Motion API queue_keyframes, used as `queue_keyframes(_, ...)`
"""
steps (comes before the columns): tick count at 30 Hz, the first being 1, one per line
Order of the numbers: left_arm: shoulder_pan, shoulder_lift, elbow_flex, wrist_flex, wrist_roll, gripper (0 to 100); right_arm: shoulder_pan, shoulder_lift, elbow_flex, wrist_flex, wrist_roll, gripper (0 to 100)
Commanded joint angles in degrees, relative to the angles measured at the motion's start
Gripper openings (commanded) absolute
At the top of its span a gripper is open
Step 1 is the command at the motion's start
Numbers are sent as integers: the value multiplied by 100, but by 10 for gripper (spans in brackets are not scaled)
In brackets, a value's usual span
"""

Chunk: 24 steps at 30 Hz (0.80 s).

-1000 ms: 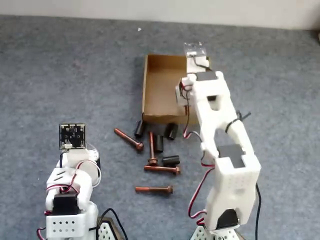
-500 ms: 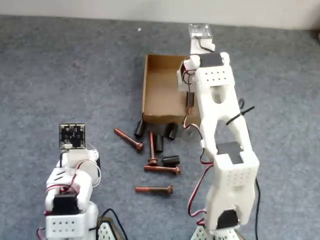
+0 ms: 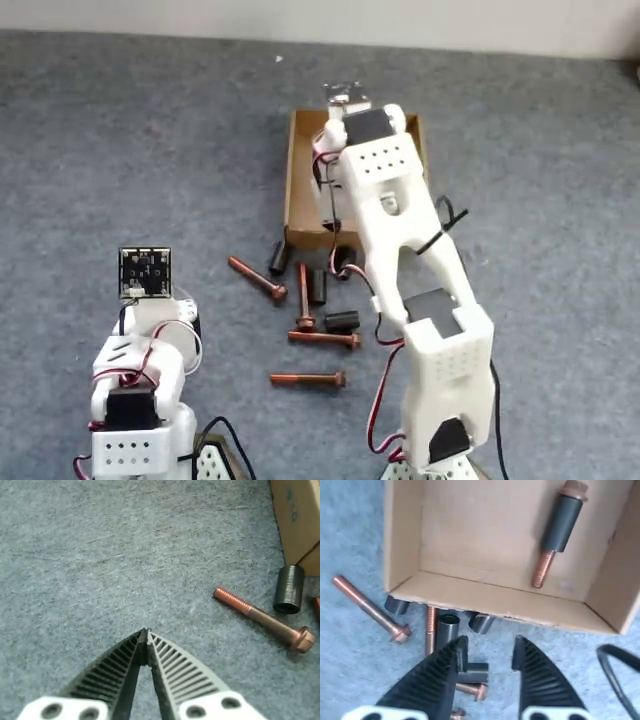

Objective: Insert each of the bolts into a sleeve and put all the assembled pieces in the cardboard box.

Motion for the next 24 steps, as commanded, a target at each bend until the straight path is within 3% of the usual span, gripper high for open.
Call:
queue_keyframes(1, -4, -57, 119, -9, -79, 14, -198, -382, -259, 136, -334, 78)
queue_keyframes(7, -4, -57, 119, -9, -79, 14, -268, -453, 31, 145, -431, 73)
queue_keyframes(14, -4, -57, 119, -9, -79, 14, -567, -1569, 963, 110, -431, 74)
queue_keyframes(24, -4, -57, 119, -9, -79, 14, -479, -831, 2343, -1121, -765, 143)
